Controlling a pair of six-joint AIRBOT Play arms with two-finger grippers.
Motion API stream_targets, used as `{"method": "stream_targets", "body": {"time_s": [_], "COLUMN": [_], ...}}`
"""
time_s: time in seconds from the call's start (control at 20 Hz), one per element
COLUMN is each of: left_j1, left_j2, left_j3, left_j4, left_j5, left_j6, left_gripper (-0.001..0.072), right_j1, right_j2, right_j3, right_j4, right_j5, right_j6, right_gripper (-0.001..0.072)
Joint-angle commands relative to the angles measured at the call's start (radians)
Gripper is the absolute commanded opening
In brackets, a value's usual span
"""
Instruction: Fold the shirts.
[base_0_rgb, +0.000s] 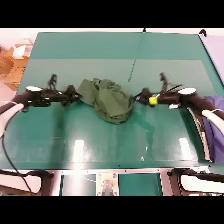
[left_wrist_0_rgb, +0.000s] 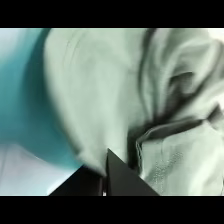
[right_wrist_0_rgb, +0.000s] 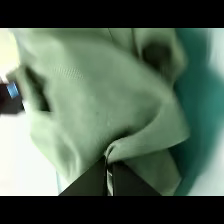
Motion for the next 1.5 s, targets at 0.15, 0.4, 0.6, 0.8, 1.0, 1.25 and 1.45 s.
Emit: {"method": "stream_targets", "body": {"time_s": [0.15, 0.4, 0.6, 0.8, 1.0, 1.25, 1.45], "left_j1": [0.259, 0.266, 0.301, 0.301, 0.301, 0.301, 0.301], "left_j2": [0.363, 0.547, 0.594, 0.594, 0.621, 0.631, 0.629], "left_j3": [0.04, 0.419, 0.864, 1.217, 1.242, 1.065, 0.797], "left_j4": [0.012, 0.016, 0.154, 0.387, 0.403, 0.399, 0.379], "left_j5": [-0.04, -0.177, -0.235, -0.264, -0.268, -0.362, -0.443], "left_j6": [-0.003, -0.036, -0.118, -0.221, -0.191, -0.079, -0.047], "left_gripper": [0.002, 0.0021, 0.0021, 0.0021, 0.0022, 0.0022, 0.0022], "right_j1": [-0.341, -0.394, -0.536, -0.702, -0.766, -0.673, -0.47], "right_j2": [0.151, 0.234, 0.254, 0.301, 0.353, 0.352, 0.352], "right_j3": [0.278, 0.692, 1.043, 1.197, 1.197, 1.109, 0.915], "right_j4": [0.037, 0.055, 0.045, 0.054, 0.061, 0.068, -0.022], "right_j5": [0.169, 0.222, 0.254, 0.216, 0.208, 0.359, 0.435], "right_j6": [0.038, 0.068, 0.147, 0.17, 0.169, 0.131, 0.086], "right_gripper": [0.0018, 0.0017, 0.0017, 0.0017, 0.0017, 0.0017, 0.0018]}}
